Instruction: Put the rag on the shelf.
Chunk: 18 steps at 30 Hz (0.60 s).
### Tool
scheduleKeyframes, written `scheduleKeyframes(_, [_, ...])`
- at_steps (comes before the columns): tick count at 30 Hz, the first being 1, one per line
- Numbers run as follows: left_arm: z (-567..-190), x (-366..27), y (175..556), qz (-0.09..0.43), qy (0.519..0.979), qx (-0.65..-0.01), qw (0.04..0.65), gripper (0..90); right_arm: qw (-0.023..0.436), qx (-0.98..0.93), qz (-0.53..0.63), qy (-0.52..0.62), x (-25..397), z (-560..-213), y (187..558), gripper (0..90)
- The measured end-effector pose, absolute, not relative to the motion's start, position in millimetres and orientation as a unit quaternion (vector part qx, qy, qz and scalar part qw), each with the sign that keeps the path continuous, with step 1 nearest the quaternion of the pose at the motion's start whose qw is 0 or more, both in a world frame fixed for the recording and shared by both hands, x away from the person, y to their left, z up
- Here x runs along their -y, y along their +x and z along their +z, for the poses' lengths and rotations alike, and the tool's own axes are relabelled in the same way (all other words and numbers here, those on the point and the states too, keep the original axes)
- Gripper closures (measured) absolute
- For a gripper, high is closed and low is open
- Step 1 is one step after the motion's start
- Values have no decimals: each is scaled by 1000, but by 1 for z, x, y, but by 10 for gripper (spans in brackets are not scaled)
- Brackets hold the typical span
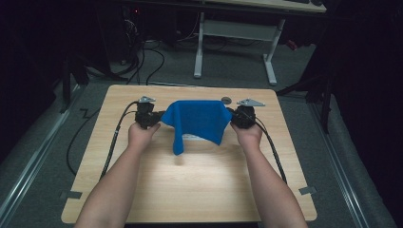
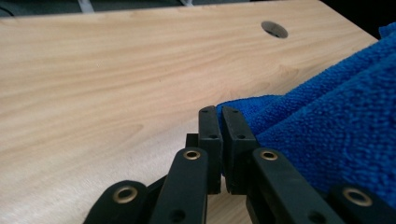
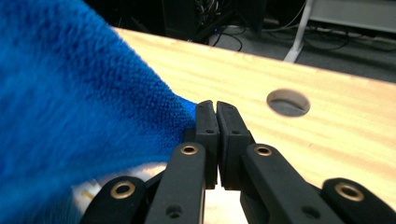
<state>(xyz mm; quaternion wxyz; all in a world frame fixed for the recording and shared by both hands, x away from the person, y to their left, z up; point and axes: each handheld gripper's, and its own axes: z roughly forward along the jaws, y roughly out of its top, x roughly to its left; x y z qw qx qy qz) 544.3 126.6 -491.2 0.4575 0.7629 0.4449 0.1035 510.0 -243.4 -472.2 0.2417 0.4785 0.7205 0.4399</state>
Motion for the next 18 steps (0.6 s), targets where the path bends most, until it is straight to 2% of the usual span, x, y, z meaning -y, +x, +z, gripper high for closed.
scheduleKeyframes(9, [-498, -118, 540, 91, 775, -435, 450, 872, 230, -723, 435, 484, 244, -488, 504, 889])
scheduleKeyframes(18, [-505, -125, 532, 86, 763, -444, 462, 867, 220, -730, 423, 490, 243, -499, 504, 888])
